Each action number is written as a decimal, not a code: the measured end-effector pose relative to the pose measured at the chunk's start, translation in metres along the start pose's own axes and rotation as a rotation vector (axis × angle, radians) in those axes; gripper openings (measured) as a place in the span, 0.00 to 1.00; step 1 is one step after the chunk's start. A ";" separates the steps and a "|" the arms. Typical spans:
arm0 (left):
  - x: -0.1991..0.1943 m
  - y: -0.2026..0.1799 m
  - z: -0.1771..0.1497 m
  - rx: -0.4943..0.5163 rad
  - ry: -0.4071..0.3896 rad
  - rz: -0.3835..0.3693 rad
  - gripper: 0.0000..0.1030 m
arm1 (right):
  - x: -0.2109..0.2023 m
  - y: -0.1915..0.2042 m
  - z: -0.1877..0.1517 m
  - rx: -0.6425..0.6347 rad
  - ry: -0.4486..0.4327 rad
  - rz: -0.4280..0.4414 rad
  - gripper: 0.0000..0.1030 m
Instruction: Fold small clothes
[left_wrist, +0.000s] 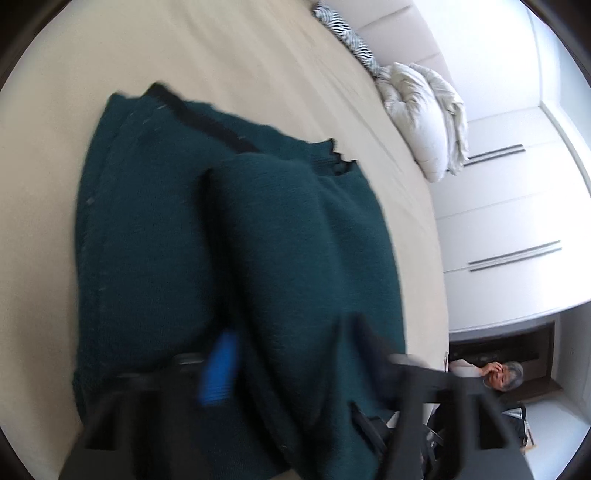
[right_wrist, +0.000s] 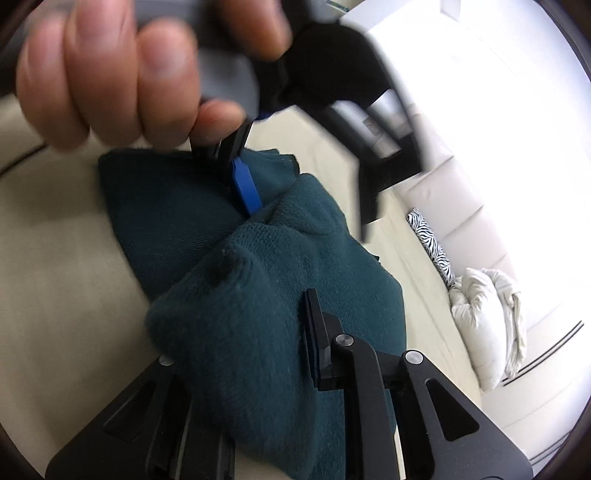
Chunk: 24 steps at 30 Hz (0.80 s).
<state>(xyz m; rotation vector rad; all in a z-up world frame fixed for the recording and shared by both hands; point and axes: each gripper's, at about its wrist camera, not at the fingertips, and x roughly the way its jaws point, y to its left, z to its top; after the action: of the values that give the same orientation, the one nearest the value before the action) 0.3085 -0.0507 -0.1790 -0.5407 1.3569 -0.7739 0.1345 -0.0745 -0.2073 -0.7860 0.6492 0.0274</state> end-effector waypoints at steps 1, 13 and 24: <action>0.001 0.004 0.001 -0.022 0.001 -0.005 0.25 | -0.008 0.002 -0.005 0.009 -0.001 0.007 0.14; -0.047 -0.006 0.028 0.093 -0.089 0.043 0.14 | -0.049 0.011 0.005 0.046 -0.073 0.030 0.09; -0.065 0.051 0.029 0.065 -0.099 0.107 0.15 | -0.063 0.067 0.029 -0.011 -0.132 0.205 0.08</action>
<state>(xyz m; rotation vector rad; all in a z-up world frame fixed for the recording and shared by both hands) 0.3439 0.0285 -0.1702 -0.4461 1.2544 -0.6926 0.0821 0.0064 -0.2010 -0.7195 0.6027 0.2683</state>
